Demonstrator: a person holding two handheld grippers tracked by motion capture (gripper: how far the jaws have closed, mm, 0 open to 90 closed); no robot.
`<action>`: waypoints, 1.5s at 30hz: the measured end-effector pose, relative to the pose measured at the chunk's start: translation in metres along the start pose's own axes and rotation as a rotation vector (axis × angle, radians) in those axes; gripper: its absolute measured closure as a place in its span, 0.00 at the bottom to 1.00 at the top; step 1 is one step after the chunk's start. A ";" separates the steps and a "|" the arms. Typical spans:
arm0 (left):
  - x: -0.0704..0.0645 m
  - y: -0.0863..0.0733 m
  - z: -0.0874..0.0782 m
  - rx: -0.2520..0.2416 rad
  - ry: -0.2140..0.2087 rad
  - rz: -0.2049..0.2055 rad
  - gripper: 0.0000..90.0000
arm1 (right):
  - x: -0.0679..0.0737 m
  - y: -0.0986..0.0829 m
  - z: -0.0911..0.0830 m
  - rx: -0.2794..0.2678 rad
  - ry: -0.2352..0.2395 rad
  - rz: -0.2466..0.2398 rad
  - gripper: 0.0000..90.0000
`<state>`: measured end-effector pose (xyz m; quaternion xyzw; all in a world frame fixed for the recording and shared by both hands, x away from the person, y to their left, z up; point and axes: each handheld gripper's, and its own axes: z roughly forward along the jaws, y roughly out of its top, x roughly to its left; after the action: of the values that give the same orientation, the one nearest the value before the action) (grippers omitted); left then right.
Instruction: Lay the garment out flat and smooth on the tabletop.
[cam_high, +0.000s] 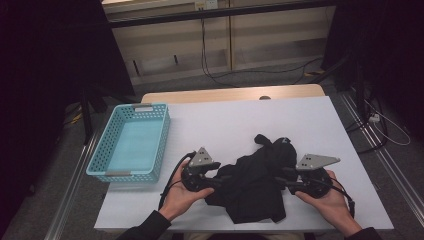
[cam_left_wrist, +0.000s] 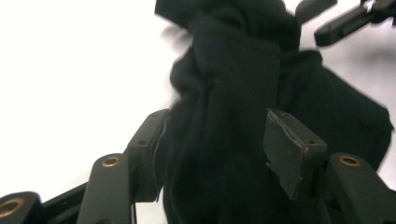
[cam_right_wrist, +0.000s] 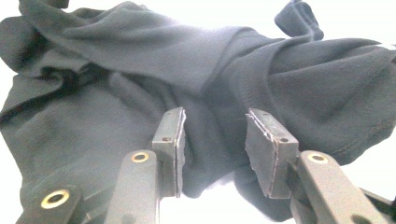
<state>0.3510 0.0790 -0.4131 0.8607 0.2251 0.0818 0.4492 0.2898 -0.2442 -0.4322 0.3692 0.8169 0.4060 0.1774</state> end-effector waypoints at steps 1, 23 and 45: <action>0.000 0.003 0.004 0.000 0.002 0.006 0.47 | -0.001 0.000 0.001 -0.001 -0.007 0.004 0.65; -0.001 0.039 0.110 0.178 0.006 0.064 0.88 | -0.022 -0.006 -0.002 -0.002 -0.126 0.031 0.63; 0.018 -0.025 0.010 0.179 0.010 -0.028 0.82 | 0.000 0.008 0.034 0.037 -0.005 -0.059 0.62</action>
<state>0.3632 0.0920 -0.4401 0.8937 0.2461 0.0594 0.3703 0.3134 -0.2227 -0.4462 0.3494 0.8344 0.3843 0.1843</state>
